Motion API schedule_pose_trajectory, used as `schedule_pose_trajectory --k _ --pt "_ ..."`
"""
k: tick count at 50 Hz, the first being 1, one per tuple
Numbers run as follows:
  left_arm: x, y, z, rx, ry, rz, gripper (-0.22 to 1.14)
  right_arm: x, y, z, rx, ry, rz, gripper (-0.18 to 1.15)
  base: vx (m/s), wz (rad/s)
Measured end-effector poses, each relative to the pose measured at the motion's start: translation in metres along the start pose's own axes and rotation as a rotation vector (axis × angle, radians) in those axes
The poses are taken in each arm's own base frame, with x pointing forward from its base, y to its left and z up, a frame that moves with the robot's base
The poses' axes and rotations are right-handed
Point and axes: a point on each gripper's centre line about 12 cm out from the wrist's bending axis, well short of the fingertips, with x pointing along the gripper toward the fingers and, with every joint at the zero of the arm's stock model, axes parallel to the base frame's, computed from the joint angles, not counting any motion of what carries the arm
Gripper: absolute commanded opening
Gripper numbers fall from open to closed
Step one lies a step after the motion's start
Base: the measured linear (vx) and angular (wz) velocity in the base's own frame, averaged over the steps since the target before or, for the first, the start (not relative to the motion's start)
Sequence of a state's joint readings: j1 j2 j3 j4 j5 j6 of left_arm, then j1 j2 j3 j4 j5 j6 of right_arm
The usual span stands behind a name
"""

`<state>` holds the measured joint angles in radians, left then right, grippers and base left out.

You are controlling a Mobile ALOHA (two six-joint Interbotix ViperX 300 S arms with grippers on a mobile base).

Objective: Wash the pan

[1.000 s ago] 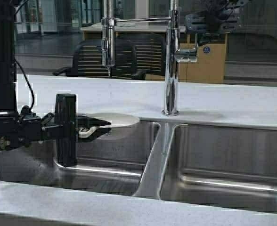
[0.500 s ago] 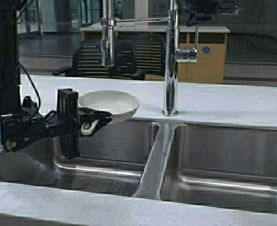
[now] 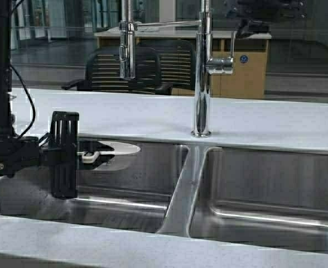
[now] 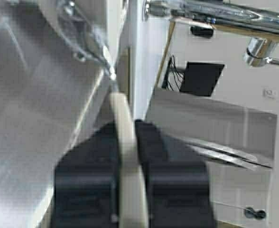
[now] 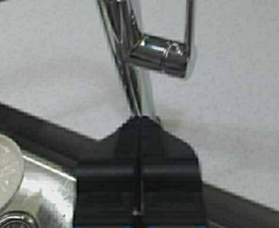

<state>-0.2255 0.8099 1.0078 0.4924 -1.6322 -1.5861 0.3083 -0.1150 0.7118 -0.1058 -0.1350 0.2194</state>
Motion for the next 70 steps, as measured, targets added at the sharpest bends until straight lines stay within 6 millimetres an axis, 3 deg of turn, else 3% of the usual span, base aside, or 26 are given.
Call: schedule_pose_trajectory --k 10,21,30,36,42,50,61,66,70 --pt "-0.005 0.005 -0.006 0.088 0.016 0.075 0.03 -0.032 0.032 -0.022 -0.018 -0.036 0.099 0.07 0.0 0.0" --pt "-0.003 0.008 0.003 0.298 0.01 0.276 0.03 -0.057 0.031 -0.036 0.012 -0.082 0.113 0.07 0.0 0.0" --pt "-0.003 -0.004 0.011 0.508 0.048 0.518 0.03 -0.063 0.029 -0.034 0.015 -0.106 0.113 0.07 0.0 0.0" --pt "-0.003 -0.025 0.019 0.741 0.106 0.728 0.03 -0.063 0.03 -0.032 0.016 -0.119 0.117 0.07 0.0 0.0" --pt "0.002 -0.058 0.022 0.982 0.18 0.912 0.03 -0.063 0.031 -0.029 0.019 -0.143 0.122 0.07 0.0 0.0" --pt "0.014 -0.109 0.019 1.216 0.23 0.987 0.03 -0.064 0.031 -0.027 0.021 -0.162 0.126 0.07 0.0 0.0" --pt "0.01 -0.163 0.008 1.463 0.249 1.111 0.03 -0.068 0.032 -0.022 0.022 -0.191 0.132 0.07 0.0 0.0" --pt "0.008 -0.177 0.0 1.558 0.243 1.165 0.03 -0.069 0.032 -0.02 0.022 -0.2 0.133 0.07 0.0 0.0" --pt "0.006 -0.177 0.003 1.579 0.232 1.194 0.03 -0.069 0.032 -0.02 0.022 -0.202 0.134 0.07 0.0 0.0"
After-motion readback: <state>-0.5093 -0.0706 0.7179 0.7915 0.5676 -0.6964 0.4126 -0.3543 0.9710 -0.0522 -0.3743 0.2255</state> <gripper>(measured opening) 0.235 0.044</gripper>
